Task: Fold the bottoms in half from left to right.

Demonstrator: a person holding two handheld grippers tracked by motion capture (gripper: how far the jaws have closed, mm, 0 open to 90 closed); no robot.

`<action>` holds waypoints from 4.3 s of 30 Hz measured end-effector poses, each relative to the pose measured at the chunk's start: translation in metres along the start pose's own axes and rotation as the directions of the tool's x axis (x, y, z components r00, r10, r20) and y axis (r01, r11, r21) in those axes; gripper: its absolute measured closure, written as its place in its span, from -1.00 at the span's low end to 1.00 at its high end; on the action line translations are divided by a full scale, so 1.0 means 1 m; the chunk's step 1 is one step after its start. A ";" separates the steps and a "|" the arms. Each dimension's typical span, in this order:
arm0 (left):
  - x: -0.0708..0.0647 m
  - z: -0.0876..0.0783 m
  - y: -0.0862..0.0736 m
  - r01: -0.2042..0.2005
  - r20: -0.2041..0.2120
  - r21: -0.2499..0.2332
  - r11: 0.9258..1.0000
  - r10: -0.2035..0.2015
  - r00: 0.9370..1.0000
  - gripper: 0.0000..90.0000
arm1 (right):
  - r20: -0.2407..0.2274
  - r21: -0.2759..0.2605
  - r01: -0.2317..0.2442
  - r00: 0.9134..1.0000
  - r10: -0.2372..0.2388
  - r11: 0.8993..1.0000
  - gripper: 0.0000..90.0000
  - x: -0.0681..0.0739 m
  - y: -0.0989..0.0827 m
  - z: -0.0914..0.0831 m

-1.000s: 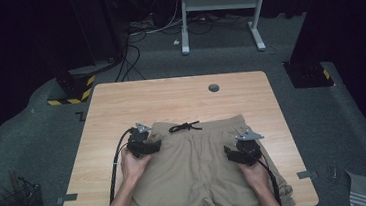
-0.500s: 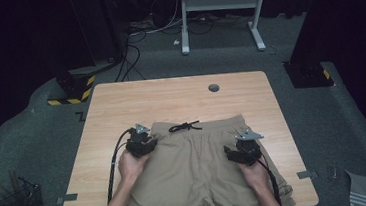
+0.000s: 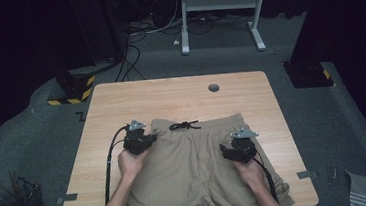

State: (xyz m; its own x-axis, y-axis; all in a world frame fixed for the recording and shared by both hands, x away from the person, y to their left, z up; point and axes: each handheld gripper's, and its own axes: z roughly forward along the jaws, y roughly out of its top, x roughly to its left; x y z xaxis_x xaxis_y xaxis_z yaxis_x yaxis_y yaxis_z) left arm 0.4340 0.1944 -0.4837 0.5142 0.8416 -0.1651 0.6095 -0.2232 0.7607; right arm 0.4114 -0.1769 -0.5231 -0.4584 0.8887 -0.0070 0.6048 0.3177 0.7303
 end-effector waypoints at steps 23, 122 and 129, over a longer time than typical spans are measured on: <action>-0.050 0.009 0.048 -0.044 0.158 -0.095 0.994 0.059 0.986 0.91 | -0.086 -0.019 0.072 0.994 -0.073 0.997 -0.16 0.029 0.023 0.010; -0.087 0.055 -0.004 -0.117 0.156 0.075 0.990 0.104 0.982 -0.05 | -0.133 0.008 0.158 0.979 -0.155 0.987 -0.28 0.005 -0.002 -0.014; -0.084 0.069 -0.005 -0.115 0.065 0.084 0.990 0.110 0.992 0.45 | -0.146 0.002 0.151 0.978 -0.149 0.988 -0.27 0.012 -0.003 -0.004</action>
State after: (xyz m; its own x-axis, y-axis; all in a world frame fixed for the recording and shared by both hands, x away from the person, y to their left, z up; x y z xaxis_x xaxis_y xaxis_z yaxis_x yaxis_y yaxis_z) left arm 0.4292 0.0912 -0.5166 0.6163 0.7781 -0.1214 0.5952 -0.3592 0.7189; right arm 0.4015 -0.1688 -0.5224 -0.6336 0.7735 -0.0165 0.5297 0.4492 0.7195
